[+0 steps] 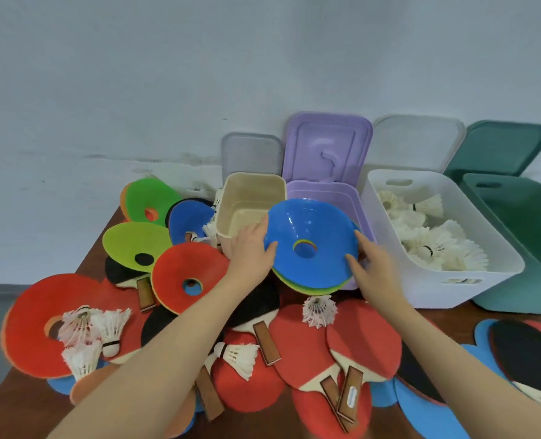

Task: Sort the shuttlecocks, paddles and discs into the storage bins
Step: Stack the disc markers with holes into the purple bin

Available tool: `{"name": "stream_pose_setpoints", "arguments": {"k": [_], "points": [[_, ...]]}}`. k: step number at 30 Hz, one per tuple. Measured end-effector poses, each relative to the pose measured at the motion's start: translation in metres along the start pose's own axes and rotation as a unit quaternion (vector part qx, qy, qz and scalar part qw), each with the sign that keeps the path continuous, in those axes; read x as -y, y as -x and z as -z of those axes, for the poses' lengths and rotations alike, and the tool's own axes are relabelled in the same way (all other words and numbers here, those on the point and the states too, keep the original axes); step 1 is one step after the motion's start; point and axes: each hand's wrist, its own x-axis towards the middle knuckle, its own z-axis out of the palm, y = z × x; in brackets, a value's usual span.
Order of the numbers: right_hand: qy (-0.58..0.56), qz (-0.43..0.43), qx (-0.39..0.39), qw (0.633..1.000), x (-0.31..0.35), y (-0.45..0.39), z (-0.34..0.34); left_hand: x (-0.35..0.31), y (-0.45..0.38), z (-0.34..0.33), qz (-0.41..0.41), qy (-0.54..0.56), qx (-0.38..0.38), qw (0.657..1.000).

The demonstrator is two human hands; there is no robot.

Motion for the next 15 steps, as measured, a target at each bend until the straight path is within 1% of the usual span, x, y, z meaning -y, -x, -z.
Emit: {"name": "stream_pose_setpoints", "arguments": {"k": [4,6,9,11,13,15], "points": [[-0.009,-0.019,-0.016,1.000,-0.039,-0.023,0.005,-0.020,-0.044,-0.033,-0.006,-0.065,0.016,0.998],[0.016,-0.023,-0.019,0.999,-0.053,-0.038,0.002,-0.027,-0.063,-0.048,0.008,-0.106,0.014,0.994],[0.049,-0.039,-0.011,0.998,-0.071,-0.055,-0.011,-0.030,-0.083,-0.069,0.036,-0.190,0.034,0.980],[0.040,-0.059,0.006,0.997,-0.082,-0.060,-0.024,-0.024,-0.091,-0.082,0.041,-0.229,0.054,0.971],[0.022,-0.089,0.037,0.995,-0.092,-0.063,-0.035,-0.015,-0.096,-0.092,0.046,-0.262,0.090,0.960],[0.037,-0.120,0.071,0.990,-0.101,-0.065,-0.041,-0.009,-0.097,-0.098,0.028,-0.318,0.125,0.939]]}}
